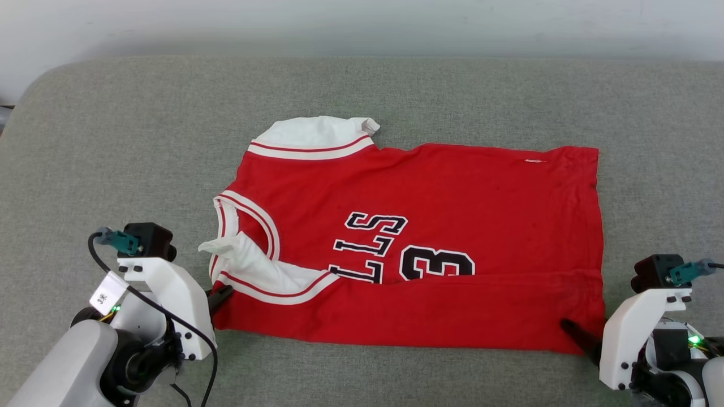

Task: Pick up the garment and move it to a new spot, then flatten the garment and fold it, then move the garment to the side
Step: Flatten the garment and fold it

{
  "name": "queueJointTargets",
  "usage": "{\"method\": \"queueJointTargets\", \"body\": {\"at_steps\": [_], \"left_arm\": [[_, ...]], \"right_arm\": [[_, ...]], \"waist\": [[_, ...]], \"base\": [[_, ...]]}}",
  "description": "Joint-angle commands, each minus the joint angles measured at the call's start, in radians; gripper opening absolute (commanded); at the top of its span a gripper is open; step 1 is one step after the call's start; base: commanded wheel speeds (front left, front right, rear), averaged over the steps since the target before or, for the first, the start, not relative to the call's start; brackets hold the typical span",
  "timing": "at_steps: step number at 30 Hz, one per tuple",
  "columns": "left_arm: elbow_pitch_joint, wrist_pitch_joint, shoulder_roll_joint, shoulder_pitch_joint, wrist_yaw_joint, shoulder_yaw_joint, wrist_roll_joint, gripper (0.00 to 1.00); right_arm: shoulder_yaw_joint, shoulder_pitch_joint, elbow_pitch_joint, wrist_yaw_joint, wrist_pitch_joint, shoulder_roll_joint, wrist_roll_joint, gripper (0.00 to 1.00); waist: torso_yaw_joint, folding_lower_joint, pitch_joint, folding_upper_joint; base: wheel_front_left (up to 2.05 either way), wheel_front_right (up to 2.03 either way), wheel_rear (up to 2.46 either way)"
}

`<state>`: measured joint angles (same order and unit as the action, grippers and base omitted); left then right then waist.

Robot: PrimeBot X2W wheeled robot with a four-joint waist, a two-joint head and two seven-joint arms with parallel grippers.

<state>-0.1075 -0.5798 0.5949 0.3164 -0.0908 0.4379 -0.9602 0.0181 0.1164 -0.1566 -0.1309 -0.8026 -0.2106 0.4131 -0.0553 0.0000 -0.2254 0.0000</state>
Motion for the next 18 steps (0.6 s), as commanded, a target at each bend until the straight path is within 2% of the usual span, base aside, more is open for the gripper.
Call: {"method": "queueJointTargets", "body": {"at_steps": [1,2,3,4,13,18], "left_arm": [[0.005,0.005,0.001,-0.01,-0.003,0.0,0.006,0.0],[0.004,0.006,0.001,-0.013,-0.004,0.0,0.005,0.0],[0.005,0.007,0.001,-0.015,-0.004,0.001,0.004,0.0],[0.005,0.008,0.002,-0.017,-0.003,0.0,0.003,0.0],[0.0,0.051,0.007,-0.04,0.006,-0.002,0.016,0.0],[0.002,0.078,0.006,-0.074,0.008,0.001,0.022,0.0]], "right_arm": [[-0.03,-0.023,-0.053,0.0,-0.029,0.022,0.018,0.99],[-0.038,-0.02,-0.066,0.0,-0.037,0.022,0.025,0.45],[-0.042,-0.016,-0.073,0.0,-0.039,0.021,0.034,0.14],[-0.044,-0.012,-0.077,0.0,-0.038,0.018,0.038,0.0],[-0.043,0.05,-0.017,0.001,0.022,-0.048,0.063,0.0],[-0.057,0.029,0.019,0.001,0.045,-0.067,0.07,0.0]], "waist": [[0.0,0.0,0.0,0.0],[0.0,0.0,0.0,0.0],[0.0,0.0,0.001,0.0],[0.001,0.0,0.002,0.0],[0.01,0.0,0.055,0.0],[0.009,0.0,0.114,0.0]], "base": [[0.0,0.0,0.0],[0.0,0.0,0.0],[0.0,0.0,0.0],[0.0,0.0,0.0],[0.0,0.0,0.0],[0.0,0.0,0.0]]}}
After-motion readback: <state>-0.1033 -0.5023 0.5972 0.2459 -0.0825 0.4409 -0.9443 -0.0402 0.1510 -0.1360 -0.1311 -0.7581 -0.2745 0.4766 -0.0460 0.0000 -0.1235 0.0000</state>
